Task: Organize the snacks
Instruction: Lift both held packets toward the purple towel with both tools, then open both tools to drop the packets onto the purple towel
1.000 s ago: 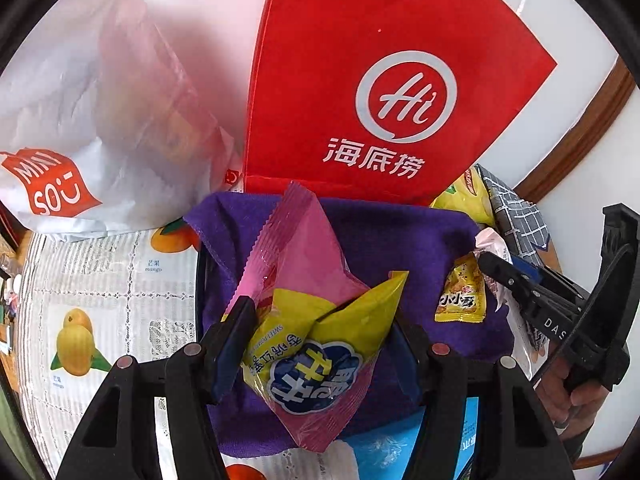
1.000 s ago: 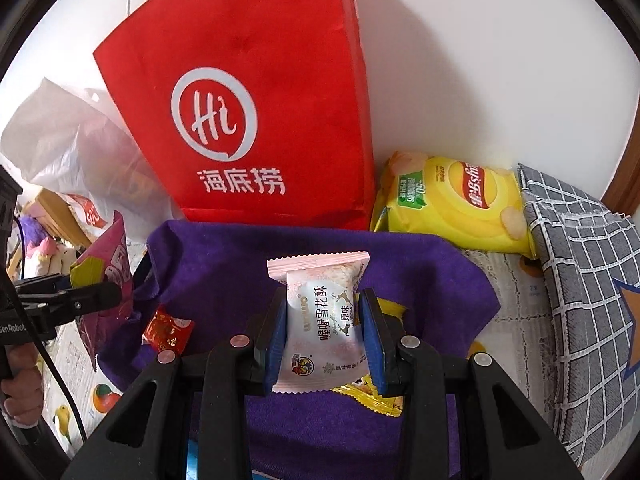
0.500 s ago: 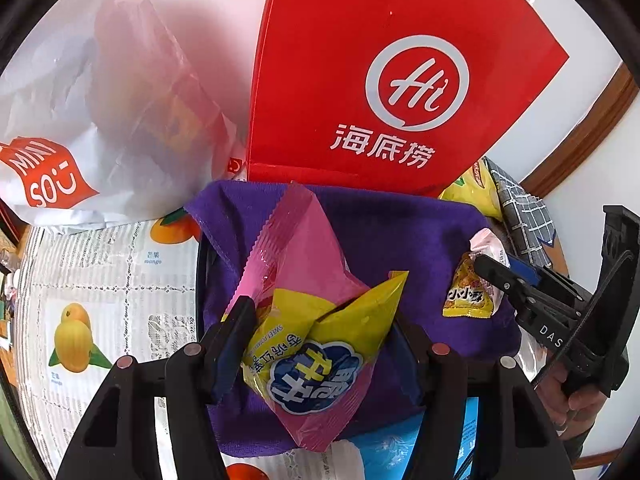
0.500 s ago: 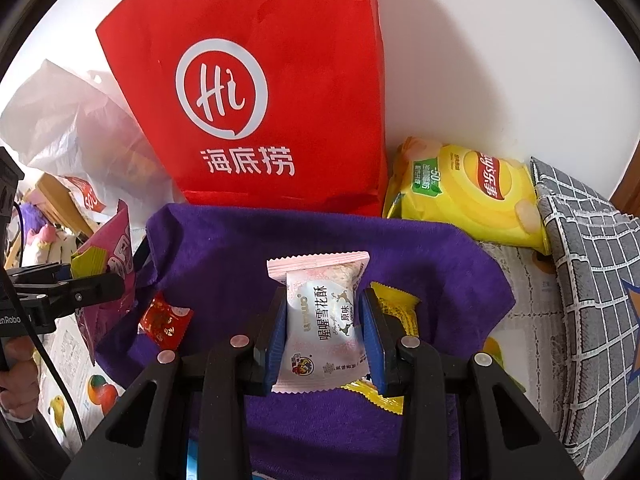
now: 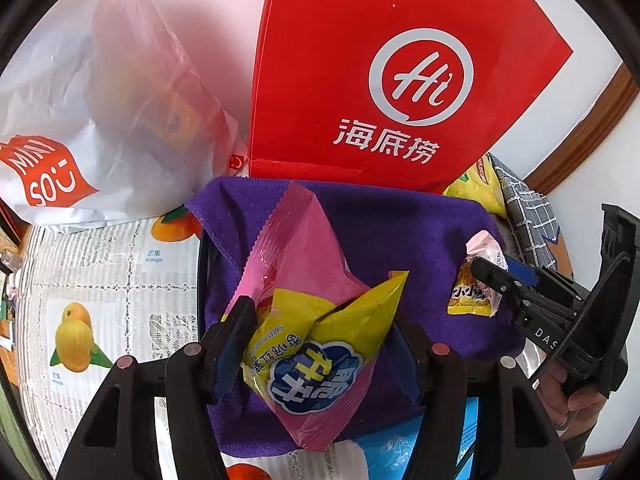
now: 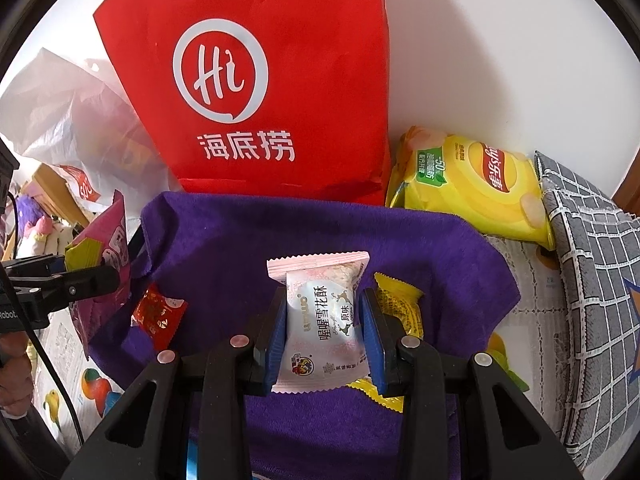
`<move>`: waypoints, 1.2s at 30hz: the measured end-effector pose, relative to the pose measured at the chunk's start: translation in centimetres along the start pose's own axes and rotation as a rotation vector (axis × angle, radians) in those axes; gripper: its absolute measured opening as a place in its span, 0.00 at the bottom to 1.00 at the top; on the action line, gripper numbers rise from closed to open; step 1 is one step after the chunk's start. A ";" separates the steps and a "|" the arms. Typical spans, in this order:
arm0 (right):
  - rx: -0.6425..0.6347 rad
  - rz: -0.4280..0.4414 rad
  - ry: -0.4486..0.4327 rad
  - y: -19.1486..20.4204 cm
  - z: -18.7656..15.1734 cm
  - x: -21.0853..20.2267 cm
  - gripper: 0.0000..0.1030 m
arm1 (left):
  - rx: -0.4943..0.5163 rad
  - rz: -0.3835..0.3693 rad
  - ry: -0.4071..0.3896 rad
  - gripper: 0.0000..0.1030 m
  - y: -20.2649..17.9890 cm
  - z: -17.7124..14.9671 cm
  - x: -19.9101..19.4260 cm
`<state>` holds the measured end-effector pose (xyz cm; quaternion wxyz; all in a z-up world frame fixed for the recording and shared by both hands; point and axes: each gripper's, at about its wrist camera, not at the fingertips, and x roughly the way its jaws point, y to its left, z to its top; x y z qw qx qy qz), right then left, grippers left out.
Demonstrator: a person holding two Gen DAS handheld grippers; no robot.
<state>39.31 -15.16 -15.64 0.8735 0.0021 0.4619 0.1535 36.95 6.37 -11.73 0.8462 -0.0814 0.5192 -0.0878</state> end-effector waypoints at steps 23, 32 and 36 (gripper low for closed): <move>-0.013 -0.007 0.042 0.4 -0.3 1.3 0.34 | 0.026 -0.013 0.000 0.60 -0.4 -0.1 0.2; -0.027 -0.021 0.062 0.9 -0.6 2.0 0.35 | 0.033 -0.010 0.015 0.60 -0.4 -0.1 0.6; -0.027 -0.019 0.066 0.9 -0.6 2.1 0.35 | 0.038 -0.011 0.024 0.60 -0.6 -0.1 0.8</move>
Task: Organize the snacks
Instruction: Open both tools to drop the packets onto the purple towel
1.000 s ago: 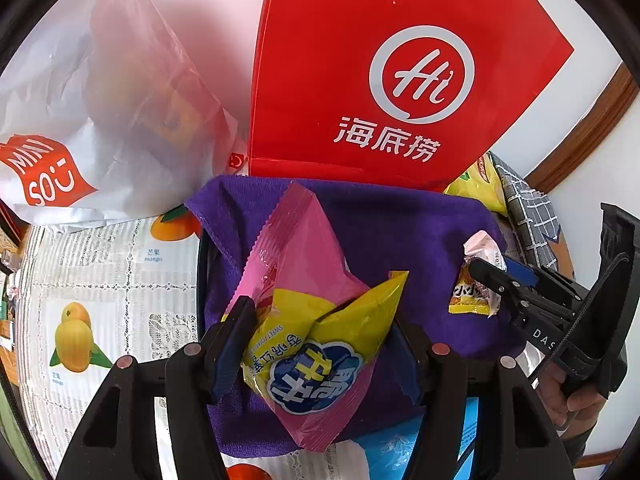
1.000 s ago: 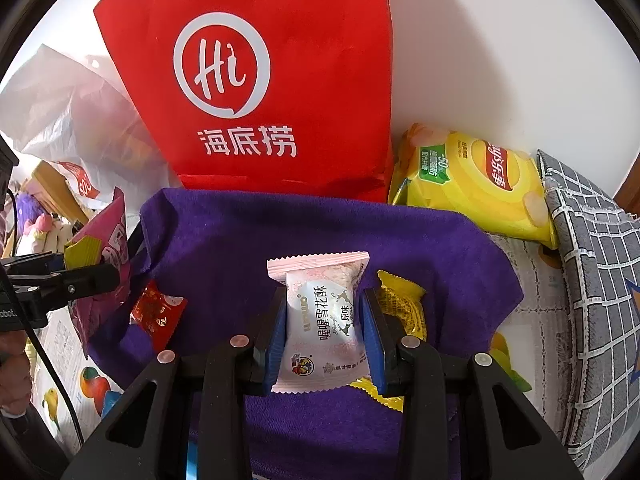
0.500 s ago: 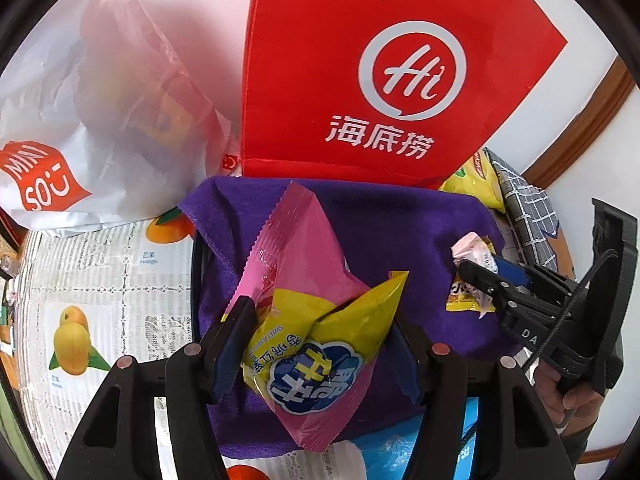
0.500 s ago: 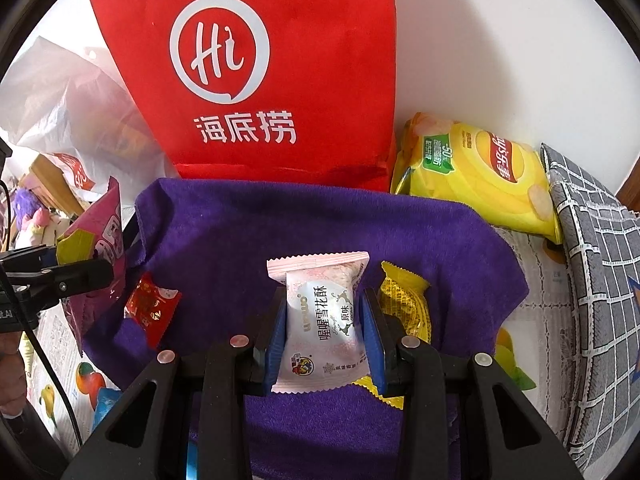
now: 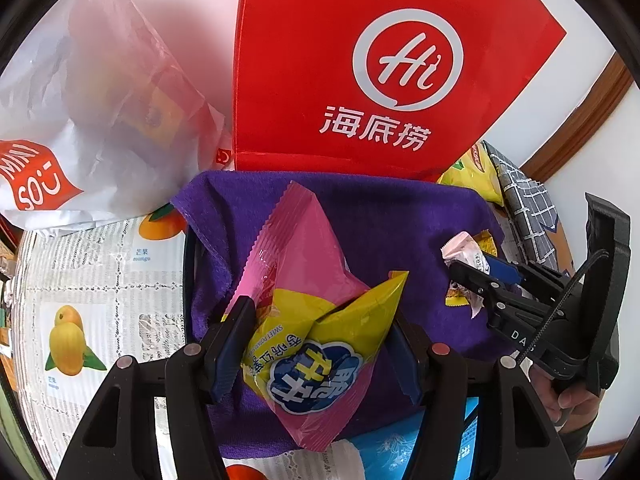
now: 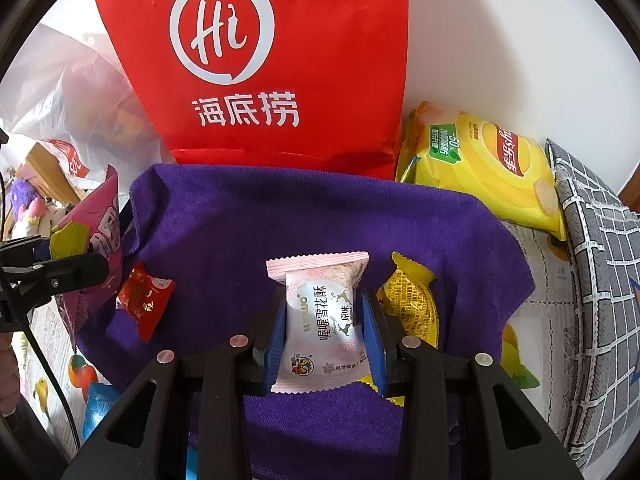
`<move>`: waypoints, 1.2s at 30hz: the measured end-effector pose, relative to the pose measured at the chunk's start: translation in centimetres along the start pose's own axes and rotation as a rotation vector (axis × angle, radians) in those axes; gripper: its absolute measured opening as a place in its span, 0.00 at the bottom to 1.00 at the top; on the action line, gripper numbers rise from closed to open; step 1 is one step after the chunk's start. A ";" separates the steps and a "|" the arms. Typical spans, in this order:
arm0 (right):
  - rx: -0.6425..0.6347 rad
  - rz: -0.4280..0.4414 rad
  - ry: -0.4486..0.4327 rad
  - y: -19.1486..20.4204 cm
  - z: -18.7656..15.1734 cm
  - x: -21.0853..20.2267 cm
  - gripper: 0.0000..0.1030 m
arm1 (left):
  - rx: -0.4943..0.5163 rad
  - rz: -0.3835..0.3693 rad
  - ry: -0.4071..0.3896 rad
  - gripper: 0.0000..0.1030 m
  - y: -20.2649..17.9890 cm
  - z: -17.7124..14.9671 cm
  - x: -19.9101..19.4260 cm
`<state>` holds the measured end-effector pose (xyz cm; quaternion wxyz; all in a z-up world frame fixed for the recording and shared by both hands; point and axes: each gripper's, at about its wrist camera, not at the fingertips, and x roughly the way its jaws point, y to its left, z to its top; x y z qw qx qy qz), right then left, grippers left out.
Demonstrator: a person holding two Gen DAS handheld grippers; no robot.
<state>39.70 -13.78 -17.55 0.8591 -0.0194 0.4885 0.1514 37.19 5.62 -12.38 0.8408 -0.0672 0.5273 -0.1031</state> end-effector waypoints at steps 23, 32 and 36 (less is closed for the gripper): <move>-0.013 -0.016 -0.020 0.5 0.2 -1.1 0.44 | 0.036 -0.007 0.039 0.62 -0.9 -0.2 1.0; -0.023 -0.013 -0.105 1.1 0.5 -4.7 0.51 | 0.029 -0.039 0.010 0.71 -1.2 0.0 -0.6; 0.007 -0.007 -0.135 0.8 0.4 -6.3 0.52 | 0.038 -0.058 -0.010 0.72 -1.5 -0.1 -1.7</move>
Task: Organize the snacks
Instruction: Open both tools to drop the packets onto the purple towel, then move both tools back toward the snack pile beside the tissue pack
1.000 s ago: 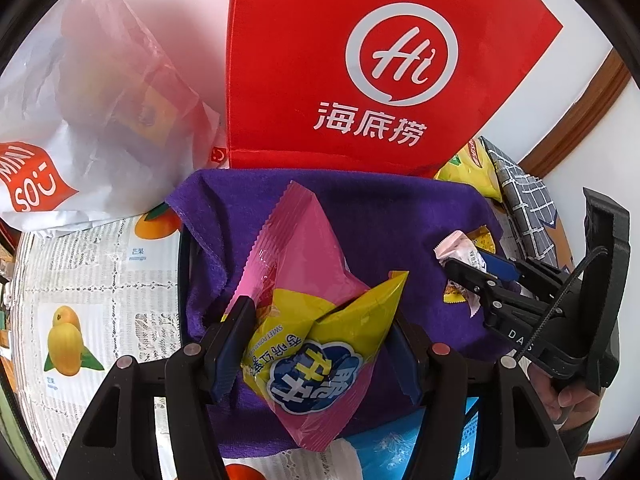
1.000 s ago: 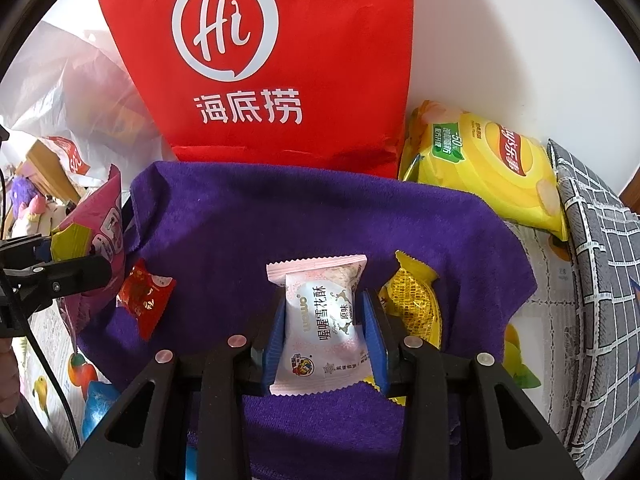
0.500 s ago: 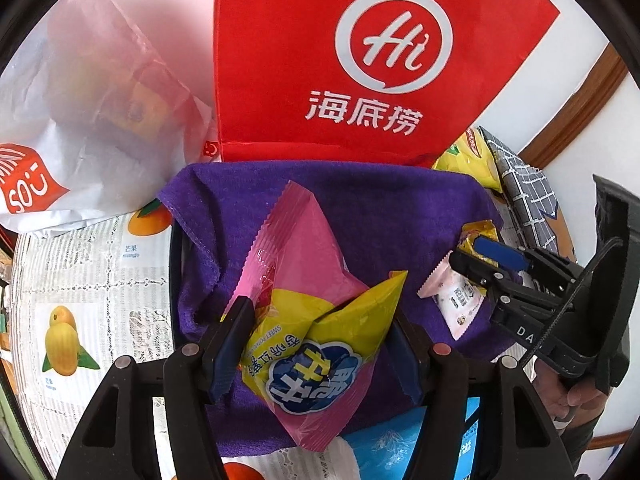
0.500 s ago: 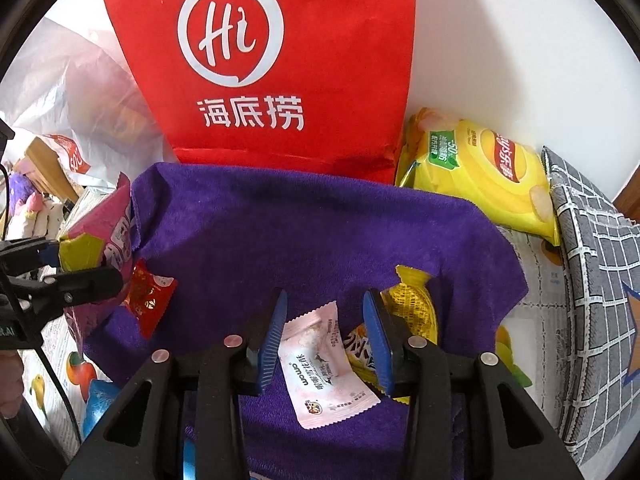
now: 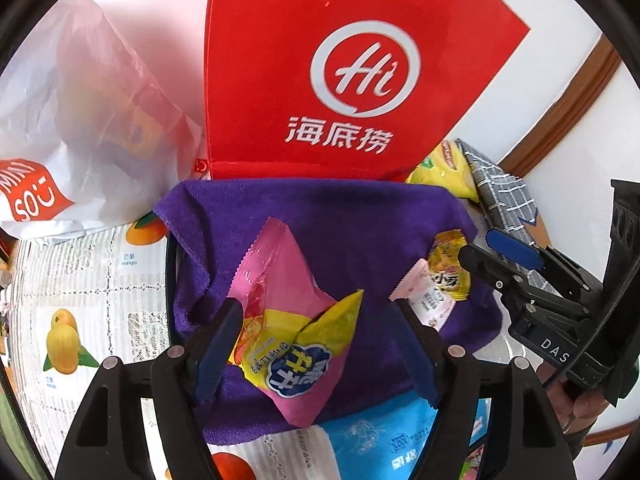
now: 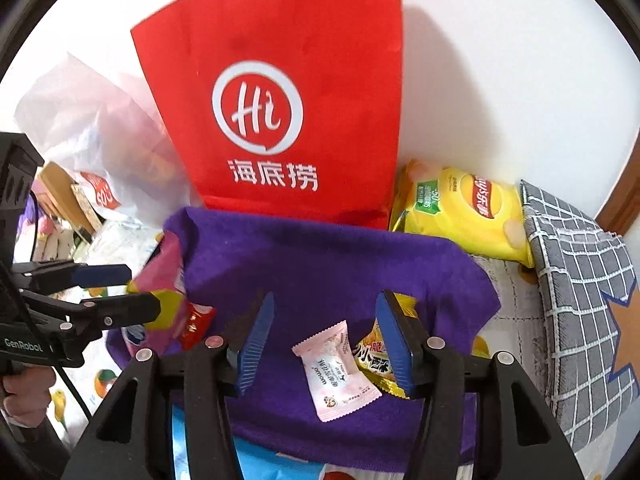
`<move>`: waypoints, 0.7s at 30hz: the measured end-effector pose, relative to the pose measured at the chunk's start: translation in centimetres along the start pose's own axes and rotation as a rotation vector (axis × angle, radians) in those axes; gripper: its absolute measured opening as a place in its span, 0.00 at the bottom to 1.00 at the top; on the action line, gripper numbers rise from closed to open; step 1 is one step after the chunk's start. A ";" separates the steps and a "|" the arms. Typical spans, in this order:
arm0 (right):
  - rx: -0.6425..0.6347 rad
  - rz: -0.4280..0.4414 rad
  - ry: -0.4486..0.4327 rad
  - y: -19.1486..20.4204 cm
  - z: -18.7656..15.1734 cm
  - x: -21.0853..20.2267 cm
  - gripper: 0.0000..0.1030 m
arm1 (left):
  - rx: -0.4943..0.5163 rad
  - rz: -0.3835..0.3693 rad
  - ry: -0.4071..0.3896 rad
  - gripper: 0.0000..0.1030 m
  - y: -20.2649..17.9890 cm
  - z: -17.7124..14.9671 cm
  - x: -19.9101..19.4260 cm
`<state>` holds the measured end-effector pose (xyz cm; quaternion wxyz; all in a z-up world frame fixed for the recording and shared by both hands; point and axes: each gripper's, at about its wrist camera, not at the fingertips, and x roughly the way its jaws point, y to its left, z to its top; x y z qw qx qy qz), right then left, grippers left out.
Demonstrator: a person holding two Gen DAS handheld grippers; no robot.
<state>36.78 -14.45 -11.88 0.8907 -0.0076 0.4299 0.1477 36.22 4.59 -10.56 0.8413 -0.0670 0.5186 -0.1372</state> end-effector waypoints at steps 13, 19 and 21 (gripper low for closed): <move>0.022 -0.068 -0.063 -0.5 -2.2 -6.2 0.52 | 0.050 -0.012 -0.106 0.72 -1.7 -0.4 -4.7; 0.051 -0.041 -0.102 -0.9 -4.2 -9.2 0.52 | 0.073 0.044 -0.163 0.71 -2.8 -1.0 -7.1; 0.052 -0.046 -0.112 -0.8 -4.8 -10.1 0.52 | 0.068 0.042 -0.178 0.71 -3.1 -1.6 -8.0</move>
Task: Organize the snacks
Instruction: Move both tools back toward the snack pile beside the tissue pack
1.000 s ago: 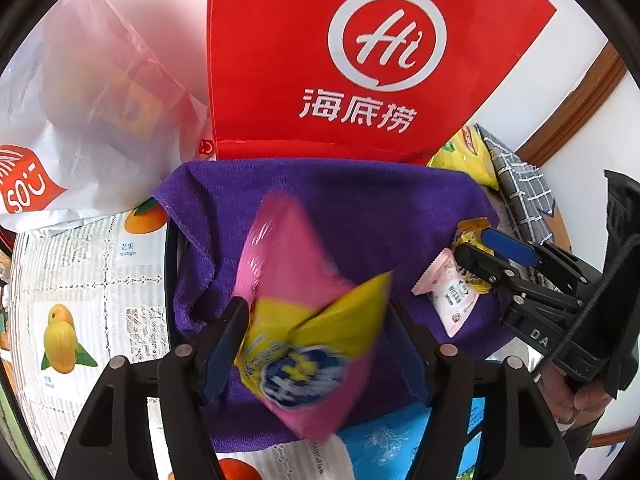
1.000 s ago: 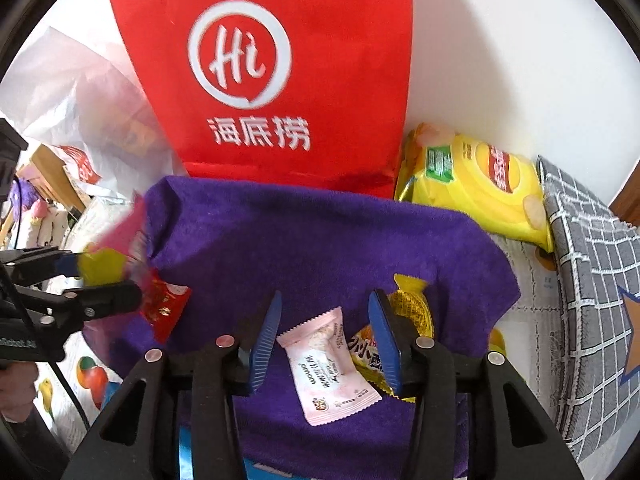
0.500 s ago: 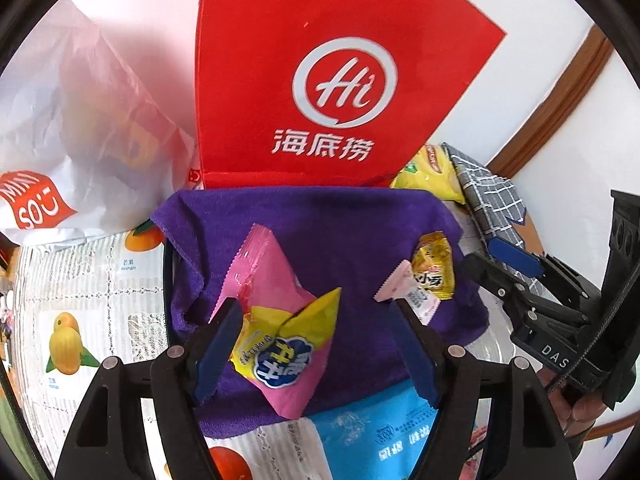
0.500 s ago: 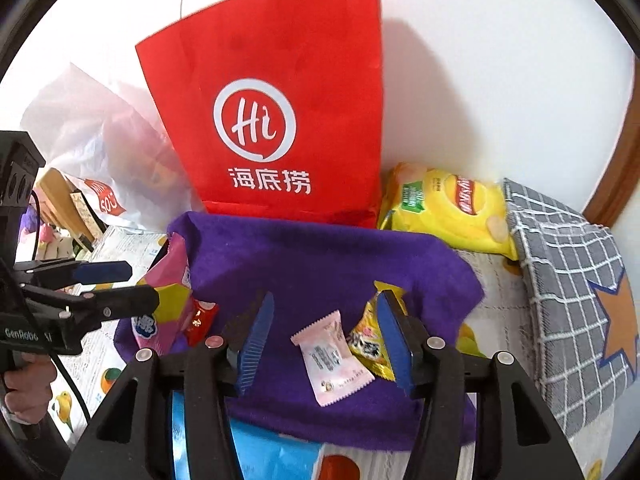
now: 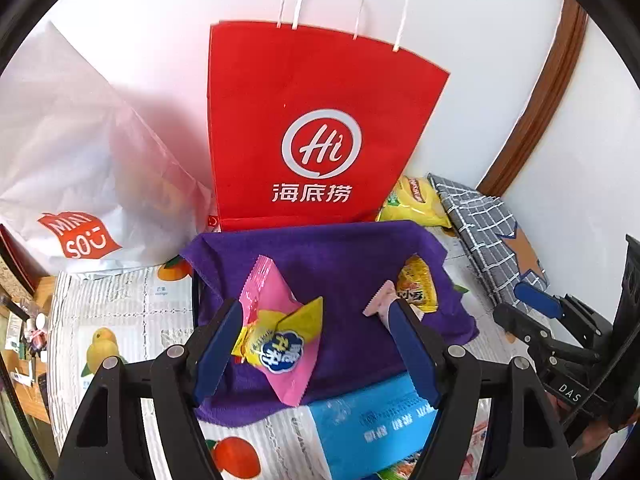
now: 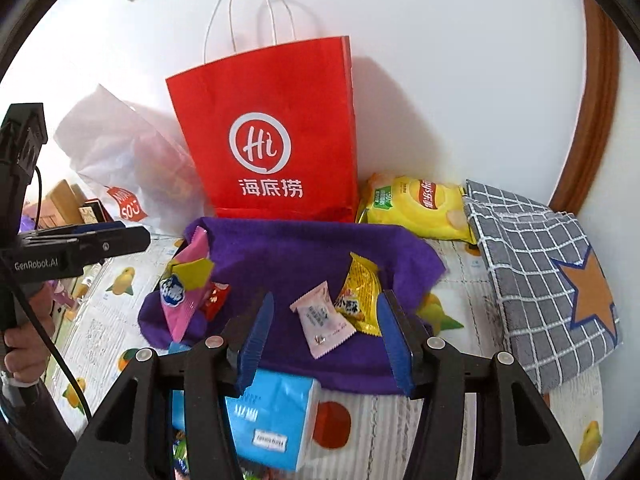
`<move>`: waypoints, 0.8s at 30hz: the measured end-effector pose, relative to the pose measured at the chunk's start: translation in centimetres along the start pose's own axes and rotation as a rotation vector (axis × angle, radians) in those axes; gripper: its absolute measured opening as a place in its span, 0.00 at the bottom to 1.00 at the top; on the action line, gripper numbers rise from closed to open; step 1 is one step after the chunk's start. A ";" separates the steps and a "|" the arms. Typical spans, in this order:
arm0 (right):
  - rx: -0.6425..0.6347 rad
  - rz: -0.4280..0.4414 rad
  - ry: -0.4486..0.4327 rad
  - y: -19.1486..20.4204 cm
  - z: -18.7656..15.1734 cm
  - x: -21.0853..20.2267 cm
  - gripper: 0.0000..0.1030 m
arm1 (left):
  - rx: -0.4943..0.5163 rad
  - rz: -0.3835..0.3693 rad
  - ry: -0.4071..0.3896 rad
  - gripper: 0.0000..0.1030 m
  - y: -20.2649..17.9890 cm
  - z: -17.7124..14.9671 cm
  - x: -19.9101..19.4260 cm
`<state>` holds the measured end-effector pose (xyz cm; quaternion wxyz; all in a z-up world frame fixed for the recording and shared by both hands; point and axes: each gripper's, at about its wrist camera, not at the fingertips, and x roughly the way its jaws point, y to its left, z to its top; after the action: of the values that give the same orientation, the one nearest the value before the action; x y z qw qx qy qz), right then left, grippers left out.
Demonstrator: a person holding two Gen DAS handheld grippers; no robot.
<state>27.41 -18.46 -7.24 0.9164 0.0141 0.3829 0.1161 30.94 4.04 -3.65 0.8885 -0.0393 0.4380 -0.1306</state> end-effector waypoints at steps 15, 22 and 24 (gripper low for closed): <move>0.019 0.015 0.025 0.2 -4.1 -3.8 0.52 | -0.049 0.021 0.004 0.71 -0.5 -5.9 -3.9; 0.036 0.008 0.057 -0.8 -6.6 -4.9 0.52 | -0.080 0.012 0.023 0.71 -0.7 -8.6 -4.7; 0.043 0.011 0.065 -1.1 -7.2 -5.1 0.52 | -0.083 0.011 0.025 0.71 -0.8 -9.2 -4.9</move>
<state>19.07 -21.08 -8.89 0.9022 0.0319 0.4150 0.1132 20.66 5.00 -5.38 0.8813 -0.0722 0.4544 -0.1080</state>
